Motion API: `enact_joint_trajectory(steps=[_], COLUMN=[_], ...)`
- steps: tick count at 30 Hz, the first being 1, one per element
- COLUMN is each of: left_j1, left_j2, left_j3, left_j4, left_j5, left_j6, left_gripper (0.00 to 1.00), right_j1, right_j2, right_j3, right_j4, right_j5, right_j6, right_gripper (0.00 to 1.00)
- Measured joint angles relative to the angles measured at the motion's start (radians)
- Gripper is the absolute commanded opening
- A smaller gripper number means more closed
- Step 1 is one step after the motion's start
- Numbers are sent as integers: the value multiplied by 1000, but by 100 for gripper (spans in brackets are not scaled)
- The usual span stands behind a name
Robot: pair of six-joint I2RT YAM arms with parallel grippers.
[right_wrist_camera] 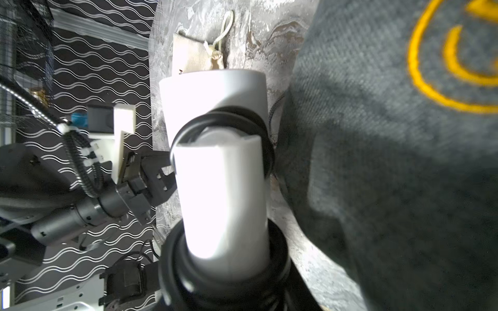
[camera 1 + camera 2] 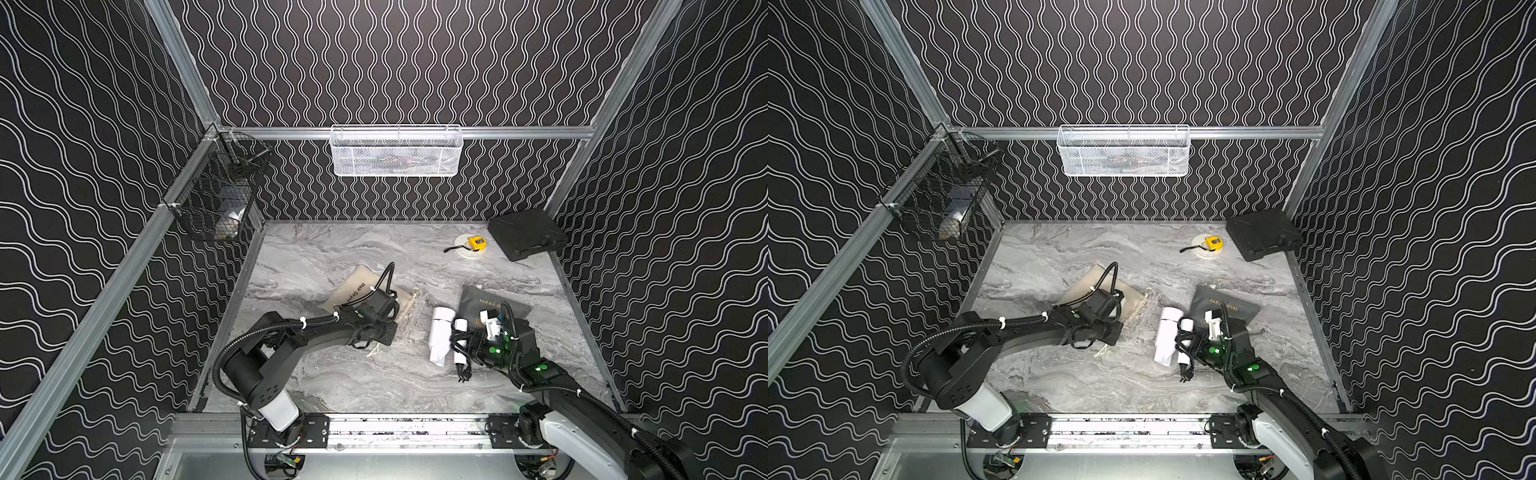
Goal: Pack away hair dryers
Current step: Open the drawstring bag at the center of the board.
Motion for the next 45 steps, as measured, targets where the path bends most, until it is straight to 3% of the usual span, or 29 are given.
enact_joint_trajectory(steps=[6,10,14,18,24,45], left_j1=[-8,-15,-23,-24,-24,-70], left_j2=[-16,-24,-31,-32,-21,-110], left_j3=[-6,-13,-27,-32,-32,-29], left_j4=[15,30,46,58,68,138], left_j5=[7,24,27,29,30,6], left_j6=[1,9,17,21,23,66], left_gripper=[6,16,17,14,0,0], right_j1=[0,0,0,0,0,56], right_j2=[12,19,16,3,-6,55], right_j3=[-6,-6,-10,-11,-11,-4], right_j4=[2,7,7,6,2,16], right_j5=[-14,-21,-21,-20,-19,-40], right_j6=[-5,-7,-7,-8,-15,-51], right_gripper=[8,8,8,8,8,6])
